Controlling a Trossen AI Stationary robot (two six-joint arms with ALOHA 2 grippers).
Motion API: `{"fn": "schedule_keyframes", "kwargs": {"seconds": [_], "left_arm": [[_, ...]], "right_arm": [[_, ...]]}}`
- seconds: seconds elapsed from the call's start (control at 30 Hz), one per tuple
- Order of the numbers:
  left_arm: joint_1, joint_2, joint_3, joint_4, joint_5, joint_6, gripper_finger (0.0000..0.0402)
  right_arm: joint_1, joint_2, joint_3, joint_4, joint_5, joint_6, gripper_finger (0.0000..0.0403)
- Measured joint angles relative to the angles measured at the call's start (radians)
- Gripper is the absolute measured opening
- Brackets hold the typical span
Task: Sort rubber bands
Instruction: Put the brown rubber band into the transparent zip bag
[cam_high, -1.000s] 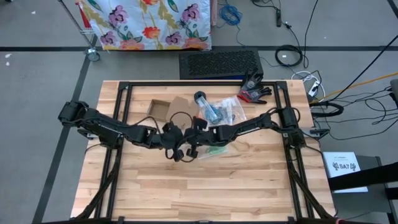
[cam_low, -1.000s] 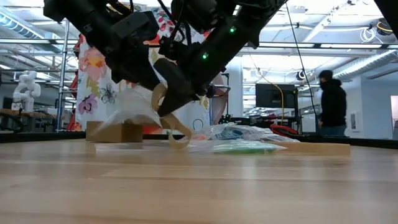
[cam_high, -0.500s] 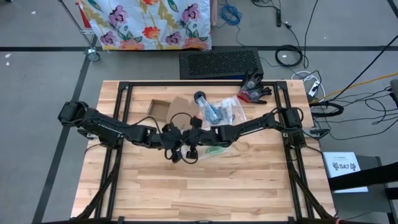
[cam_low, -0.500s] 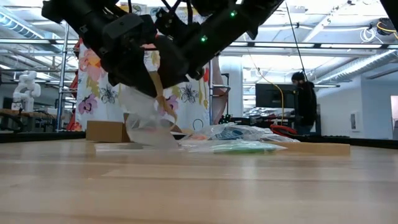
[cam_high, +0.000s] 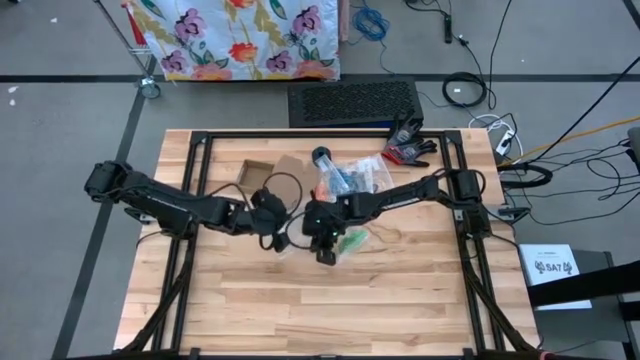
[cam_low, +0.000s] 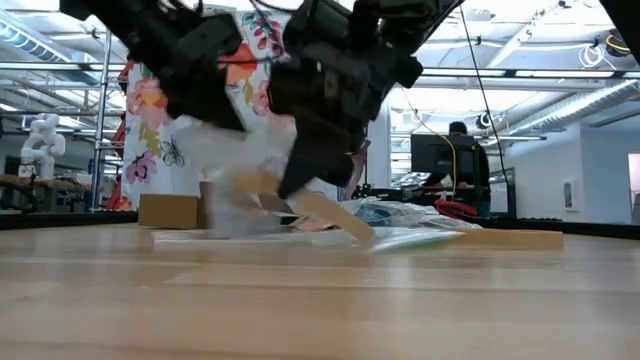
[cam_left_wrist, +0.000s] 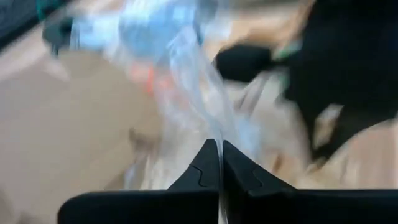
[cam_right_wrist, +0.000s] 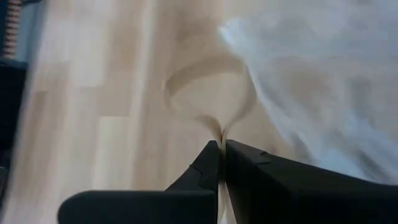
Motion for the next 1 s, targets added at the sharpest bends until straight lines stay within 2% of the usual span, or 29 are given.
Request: {"fn": "schedule_keyframes", "kwargs": {"seconds": [0.07,0.2,0.33,0.5,0.7,0.83,1.0], "left_arm": [[-0.001,0.0,-0.002,-0.07,0.004,-0.041,0.0],[-0.001,0.003,-0.002,-0.144,0.015,-0.094,0.0],[-0.001,0.007,-0.007,-0.146,0.04,-0.101,0.0],[0.0,0.008,-0.056,-0.149,0.044,-0.152,0.0],[0.005,0.008,-0.121,-0.036,0.073,-0.181,0.0],[0.006,0.008,-0.128,-0.002,0.079,-0.181,0.0],[0.013,0.006,-0.13,-0.022,0.088,-0.197,0.0]], "right_arm": [[0.009,-0.002,0.001,0.023,-0.007,-0.008,0.0],[0.017,-0.005,0.001,0.022,0.056,-0.011,0.0],[0.024,-0.047,0.001,0.035,0.213,-0.051,0.0],[0.044,-0.109,0.001,0.187,0.389,-0.148,0.0],[0.04,-0.091,0.002,0.465,0.432,-0.265,0.0],[0.042,-0.044,0.001,0.535,0.539,-0.348,0.0],[0.038,0.007,-0.004,0.675,0.594,-0.459,0.0]]}}
